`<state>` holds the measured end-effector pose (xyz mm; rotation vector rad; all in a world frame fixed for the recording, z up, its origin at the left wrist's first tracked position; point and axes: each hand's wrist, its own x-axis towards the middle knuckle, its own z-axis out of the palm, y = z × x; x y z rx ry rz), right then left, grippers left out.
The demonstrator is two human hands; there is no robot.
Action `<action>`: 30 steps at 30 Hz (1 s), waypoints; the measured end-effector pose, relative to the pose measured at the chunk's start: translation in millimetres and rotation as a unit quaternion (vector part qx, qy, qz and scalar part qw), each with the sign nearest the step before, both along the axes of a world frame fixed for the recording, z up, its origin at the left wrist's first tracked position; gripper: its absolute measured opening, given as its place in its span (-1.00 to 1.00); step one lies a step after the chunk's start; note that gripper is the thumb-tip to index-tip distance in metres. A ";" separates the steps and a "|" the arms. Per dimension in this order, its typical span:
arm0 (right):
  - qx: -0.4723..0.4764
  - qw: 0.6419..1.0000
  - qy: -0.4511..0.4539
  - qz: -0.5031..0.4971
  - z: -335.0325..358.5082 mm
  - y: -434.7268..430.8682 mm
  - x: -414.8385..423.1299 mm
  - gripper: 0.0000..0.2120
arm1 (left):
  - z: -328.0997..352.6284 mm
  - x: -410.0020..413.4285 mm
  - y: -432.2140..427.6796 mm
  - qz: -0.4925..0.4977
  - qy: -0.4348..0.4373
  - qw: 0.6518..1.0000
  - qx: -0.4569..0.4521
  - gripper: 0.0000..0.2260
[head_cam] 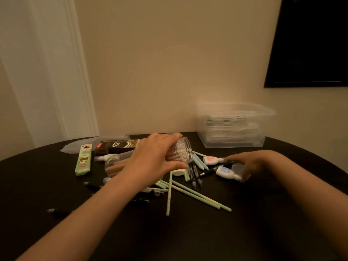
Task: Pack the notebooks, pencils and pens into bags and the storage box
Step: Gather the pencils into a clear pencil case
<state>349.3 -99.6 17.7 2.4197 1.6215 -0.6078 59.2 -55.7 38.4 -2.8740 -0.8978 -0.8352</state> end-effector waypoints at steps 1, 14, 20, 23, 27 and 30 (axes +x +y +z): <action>-0.028 1.000 -0.012 -0.006 -0.6 -1.0 4.4 -0.15 | -2.2 1.9 -1.9 0.000 0.005 1.000 -0.004 -0.30; 0.171 0.984 0.028 -0.039 -11.8 1.8 24.3 -0.45 | -10.6 4.2 7.7 0.014 0.015 0.999 -0.028 -0.31; 0.380 0.897 0.221 0.048 5.7 20.3 -27.6 -0.46 | -0.6 -7.2 26.3 0.018 0.011 1.000 -0.012 -0.30; 0.443 0.829 0.335 0.069 18.2 29.9 -67.9 -0.58 | 3.9 -16.1 34.3 0.035 -0.006 0.999 -0.001 -0.31; 0.482 0.700 0.525 0.049 26.8 51.7 -122.5 -0.69 | -1.0 -36.6 50.7 0.057 -0.049 0.997 -0.007 -0.32; 0.493 0.626 0.604 0.033 22.7 73.4 -154.2 -0.81 | -2.8 -51.3 63.9 0.057 -0.085 0.994 -0.025 -0.32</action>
